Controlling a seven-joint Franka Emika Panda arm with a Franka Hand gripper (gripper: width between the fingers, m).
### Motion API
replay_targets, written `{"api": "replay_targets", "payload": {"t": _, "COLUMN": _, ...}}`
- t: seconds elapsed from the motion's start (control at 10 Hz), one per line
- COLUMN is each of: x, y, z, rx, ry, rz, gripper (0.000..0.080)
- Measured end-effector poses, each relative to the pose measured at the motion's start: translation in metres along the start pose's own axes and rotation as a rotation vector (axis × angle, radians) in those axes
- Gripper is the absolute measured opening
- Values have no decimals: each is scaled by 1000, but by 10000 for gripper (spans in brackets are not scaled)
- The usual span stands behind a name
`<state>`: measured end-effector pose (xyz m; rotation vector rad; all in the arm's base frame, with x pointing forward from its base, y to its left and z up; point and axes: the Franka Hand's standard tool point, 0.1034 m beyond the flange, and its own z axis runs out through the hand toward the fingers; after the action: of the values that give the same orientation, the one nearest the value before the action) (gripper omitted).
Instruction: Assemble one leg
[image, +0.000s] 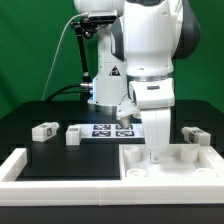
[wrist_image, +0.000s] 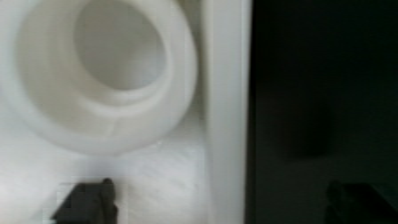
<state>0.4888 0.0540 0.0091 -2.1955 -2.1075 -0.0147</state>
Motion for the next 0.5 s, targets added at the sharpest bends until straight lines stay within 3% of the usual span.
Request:
{"api": "replay_targets", "payload": {"t": 0.1, "x": 0, "y": 0, "z": 0, "rx": 0, "ry": 0, "rz": 0, "gripper": 635}}
{"api": "replay_targets", "payload": {"t": 0.5, "x": -1, "y": 0, "z": -1, "rx": -1, "ry": 0, "rz": 3, "gripper": 649}}
